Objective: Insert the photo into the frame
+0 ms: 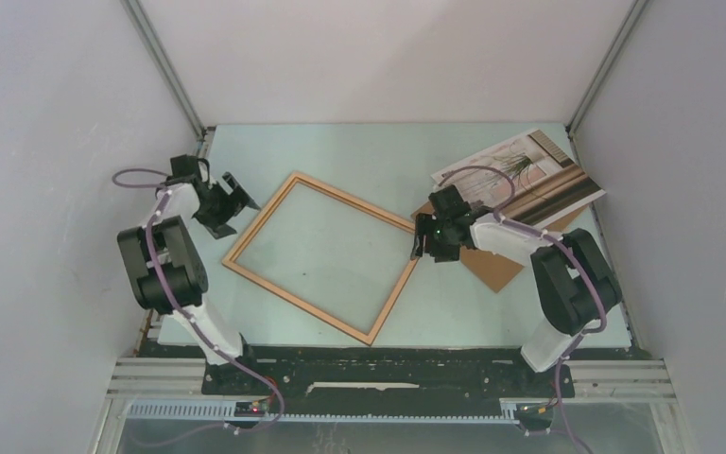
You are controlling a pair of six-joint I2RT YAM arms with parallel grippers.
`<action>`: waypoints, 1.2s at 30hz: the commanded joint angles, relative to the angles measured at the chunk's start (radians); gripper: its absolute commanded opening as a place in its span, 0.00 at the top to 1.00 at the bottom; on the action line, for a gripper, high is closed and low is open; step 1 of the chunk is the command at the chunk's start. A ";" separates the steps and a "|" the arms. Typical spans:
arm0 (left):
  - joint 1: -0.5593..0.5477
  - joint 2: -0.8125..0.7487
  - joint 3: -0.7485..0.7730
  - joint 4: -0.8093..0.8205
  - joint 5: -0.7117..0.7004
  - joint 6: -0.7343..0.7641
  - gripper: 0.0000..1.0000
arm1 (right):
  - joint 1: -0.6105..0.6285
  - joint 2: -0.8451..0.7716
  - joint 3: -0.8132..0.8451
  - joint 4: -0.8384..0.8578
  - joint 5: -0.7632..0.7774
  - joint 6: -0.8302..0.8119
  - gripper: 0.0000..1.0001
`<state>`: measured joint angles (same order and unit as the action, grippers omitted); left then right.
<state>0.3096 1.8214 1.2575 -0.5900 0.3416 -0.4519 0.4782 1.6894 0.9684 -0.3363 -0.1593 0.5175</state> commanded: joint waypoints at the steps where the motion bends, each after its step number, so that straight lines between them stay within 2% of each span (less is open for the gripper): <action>1: -0.005 -0.256 -0.012 -0.059 -0.149 -0.053 0.03 | 0.142 -0.107 0.138 -0.243 0.307 -0.126 0.27; 4: -0.005 -0.375 -0.104 -0.010 -0.166 -0.081 0.05 | 0.271 -0.090 0.218 -0.277 0.341 -0.157 0.26; 7: -0.006 -0.434 -0.162 0.021 -0.181 -0.074 0.06 | 0.393 0.003 0.312 -0.229 0.217 -0.145 0.28; 10: -0.005 -0.423 -0.155 0.028 -0.201 -0.042 0.06 | 0.493 0.161 0.477 -0.240 0.141 -0.129 0.31; 15: 0.001 -0.391 -0.132 0.017 -0.171 -0.020 0.08 | 0.627 0.416 0.822 -0.351 0.225 -0.193 0.32; 19: 0.020 -0.402 -0.161 0.034 -0.139 -0.023 0.09 | 0.676 0.551 1.000 -0.381 0.246 -0.241 0.33; 31: 0.025 -0.424 -0.197 0.068 -0.128 -0.038 0.09 | 0.756 0.639 1.063 -0.268 0.280 -0.401 0.41; 36: 0.026 -0.420 -0.202 0.071 -0.124 -0.040 0.09 | 0.767 0.673 1.102 -0.263 0.288 -0.423 0.54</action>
<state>0.3317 1.4387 1.0786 -0.5476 0.1978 -0.4969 1.2240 2.3310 2.0083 -0.6361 0.1005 0.1448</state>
